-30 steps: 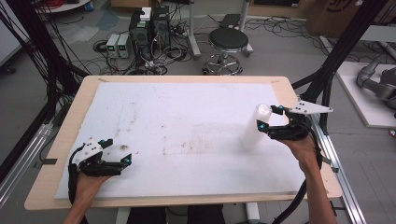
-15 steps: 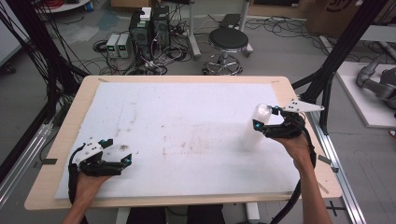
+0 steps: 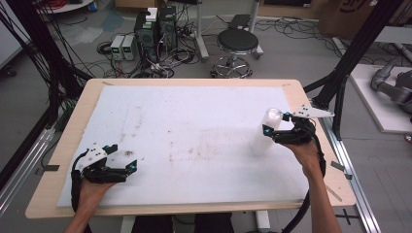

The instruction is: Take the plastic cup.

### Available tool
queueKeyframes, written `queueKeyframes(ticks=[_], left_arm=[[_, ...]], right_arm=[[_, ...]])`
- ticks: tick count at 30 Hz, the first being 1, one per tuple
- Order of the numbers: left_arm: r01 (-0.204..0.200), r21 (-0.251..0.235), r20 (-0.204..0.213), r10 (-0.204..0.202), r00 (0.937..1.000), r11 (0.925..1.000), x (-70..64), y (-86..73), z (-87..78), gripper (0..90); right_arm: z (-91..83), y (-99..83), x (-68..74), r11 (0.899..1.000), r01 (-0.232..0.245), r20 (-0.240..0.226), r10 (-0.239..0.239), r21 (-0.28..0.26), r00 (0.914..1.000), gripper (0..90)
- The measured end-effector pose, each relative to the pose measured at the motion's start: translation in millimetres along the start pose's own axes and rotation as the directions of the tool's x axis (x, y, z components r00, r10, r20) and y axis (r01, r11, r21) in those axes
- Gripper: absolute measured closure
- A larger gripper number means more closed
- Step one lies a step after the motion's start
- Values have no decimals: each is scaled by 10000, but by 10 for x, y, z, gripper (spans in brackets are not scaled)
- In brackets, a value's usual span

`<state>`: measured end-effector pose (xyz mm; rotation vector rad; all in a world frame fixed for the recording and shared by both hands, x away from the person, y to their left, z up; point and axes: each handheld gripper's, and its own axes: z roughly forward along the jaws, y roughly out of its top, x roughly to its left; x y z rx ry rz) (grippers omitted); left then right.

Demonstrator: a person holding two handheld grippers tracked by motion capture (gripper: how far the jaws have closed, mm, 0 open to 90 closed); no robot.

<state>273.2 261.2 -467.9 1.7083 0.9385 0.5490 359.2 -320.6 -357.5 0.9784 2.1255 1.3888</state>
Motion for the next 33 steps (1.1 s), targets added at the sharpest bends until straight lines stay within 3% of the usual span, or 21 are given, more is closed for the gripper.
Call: queueKeyframes(ticks=[9,10,23,33], left_arm=[[8,33,-34,-8,10000,10000,-7,1,6,18],[-25,46,-29,25,10000,10000,-6,1,5,18],[-125,75,-48,126,9999,9999,-13,3,8,18],[-112,89,-46,113,9999,9999,-15,3,9,18]], right_arm=[[16,-3,5,9999,-94,-93,93,-79,9999,202],[25,3,4,10000,-29,-134,28,-42,9999,241],[66,-23,10,9998,-147,47,148,-94,9999,292],[65,-27,37,9999,32,40,-32,-140,10000,331]])
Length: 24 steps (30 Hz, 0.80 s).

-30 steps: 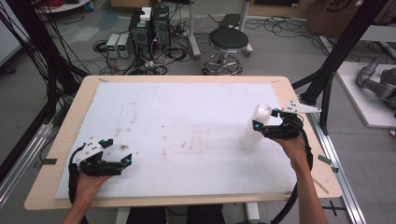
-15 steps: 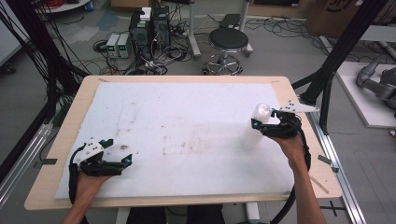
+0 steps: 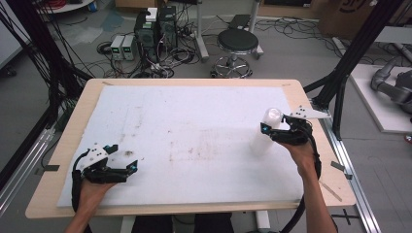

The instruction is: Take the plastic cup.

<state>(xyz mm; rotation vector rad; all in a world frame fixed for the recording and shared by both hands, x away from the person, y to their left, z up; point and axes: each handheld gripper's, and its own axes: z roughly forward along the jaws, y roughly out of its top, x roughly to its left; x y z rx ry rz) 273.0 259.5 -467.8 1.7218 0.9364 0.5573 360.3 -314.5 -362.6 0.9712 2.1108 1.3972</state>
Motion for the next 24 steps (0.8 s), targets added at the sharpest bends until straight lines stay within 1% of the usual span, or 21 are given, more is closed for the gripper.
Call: queueKeyframes(ticks=[9,14,18,19,21,22,23,24], left_arm=[[-9,17,5,9,10000,10000,-1,1,2,18],[-26,28,9,26,10000,10000,-3,1,2,18],[-33,31,5,33,10000,10000,-4,2,4,18],[-38,30,-1,38,10000,10000,-4,2,5,18],[-40,29,1,40,10000,10000,-4,2,5,18],[-39,35,1,39,10000,10000,-4,2,5,18],[-35,34,1,35,10000,10000,-4,2,5,18],[-33,29,6,33,10000,10000,-4,2,5,18]], right_arm=[[-18,19,20,10000,46,17,-46,0,10000,333],[-50,84,28,9999,87,24,-87,-138,10000,332],[-98,198,47,9994,161,6,-161,-294,9999,332],[-131,287,59,9991,220,9,-220,-363,9998,333],[-159,360,68,9989,249,27,-248,-403,9997,333],[-159,360,68,9989,249,27,-248,-403,9997,333],[-175,400,70,9985,294,43,-293,-454,9996,333],[-209,482,75,9983,335,93,-331,-478,9994,333]])
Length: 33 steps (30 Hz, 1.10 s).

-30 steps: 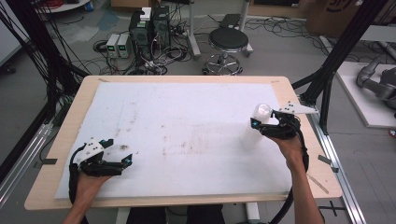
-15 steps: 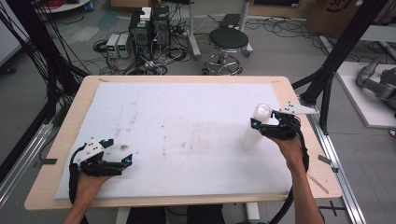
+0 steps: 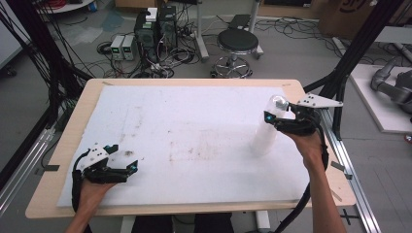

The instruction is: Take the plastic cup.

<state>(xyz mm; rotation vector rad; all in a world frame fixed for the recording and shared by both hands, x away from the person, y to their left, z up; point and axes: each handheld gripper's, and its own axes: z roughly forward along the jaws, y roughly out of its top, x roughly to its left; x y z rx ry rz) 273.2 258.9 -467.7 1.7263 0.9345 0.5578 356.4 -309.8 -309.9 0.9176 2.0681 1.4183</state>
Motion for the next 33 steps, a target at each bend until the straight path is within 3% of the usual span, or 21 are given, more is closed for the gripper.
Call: queueKeyframes(ticks=[10,21,27,33], left_arm=[[-30,15,12,30,10000,10000,1,0,0,18],[-8,31,47,8,10000,10000,4,1,0,18],[43,31,49,-44,10000,10000,10,1,1,18],[117,18,48,-117,9999,9999,11,1,1,18]], right_arm=[[-195,414,10,9989,381,201,-376,-256,9991,333],[-346,542,28,9981,394,300,-380,-475,9988,335],[-350,502,174,9964,227,-252,-248,-814,9994,335],[-283,471,468,9955,437,-1052,-525,-840,9931,334]])
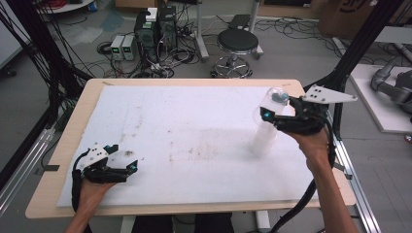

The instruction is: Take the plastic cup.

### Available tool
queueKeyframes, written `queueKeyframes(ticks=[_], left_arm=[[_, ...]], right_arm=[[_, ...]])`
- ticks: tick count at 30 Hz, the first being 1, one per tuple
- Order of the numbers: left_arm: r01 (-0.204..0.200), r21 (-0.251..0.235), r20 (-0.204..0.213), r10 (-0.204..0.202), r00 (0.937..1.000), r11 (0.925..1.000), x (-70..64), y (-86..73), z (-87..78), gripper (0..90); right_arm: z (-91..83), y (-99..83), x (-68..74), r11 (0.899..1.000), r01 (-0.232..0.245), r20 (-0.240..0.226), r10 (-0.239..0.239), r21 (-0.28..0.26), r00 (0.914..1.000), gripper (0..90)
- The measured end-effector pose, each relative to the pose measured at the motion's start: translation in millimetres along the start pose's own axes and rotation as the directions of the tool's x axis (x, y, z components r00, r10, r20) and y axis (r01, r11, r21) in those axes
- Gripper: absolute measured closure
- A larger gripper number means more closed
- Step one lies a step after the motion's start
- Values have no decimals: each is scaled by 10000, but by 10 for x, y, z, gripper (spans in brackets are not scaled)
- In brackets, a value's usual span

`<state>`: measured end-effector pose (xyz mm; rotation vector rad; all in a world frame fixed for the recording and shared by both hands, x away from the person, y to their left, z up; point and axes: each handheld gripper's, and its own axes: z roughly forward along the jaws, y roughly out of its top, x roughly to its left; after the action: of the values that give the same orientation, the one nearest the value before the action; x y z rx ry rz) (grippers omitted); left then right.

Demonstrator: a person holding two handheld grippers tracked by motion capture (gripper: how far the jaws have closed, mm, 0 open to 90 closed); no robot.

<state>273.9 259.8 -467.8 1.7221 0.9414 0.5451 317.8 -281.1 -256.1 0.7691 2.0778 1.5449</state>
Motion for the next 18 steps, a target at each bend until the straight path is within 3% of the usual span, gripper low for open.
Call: queueKeyframes(ticks=[6,13,18], left_arm=[[-16,-17,-1,16,10000,10000,1,0,-1,18],[-4,-29,64,4,10000,10000,9,-1,-4,18],[-19,-205,61,20,10000,9998,6,-9,-22,18]], right_arm=[[192,-73,335,9995,280,-994,-266,128,9947,334],[496,-225,670,9985,462,-2170,-388,288,9754,335],[655,-316,806,9977,551,-2563,-433,390,9656,334]])
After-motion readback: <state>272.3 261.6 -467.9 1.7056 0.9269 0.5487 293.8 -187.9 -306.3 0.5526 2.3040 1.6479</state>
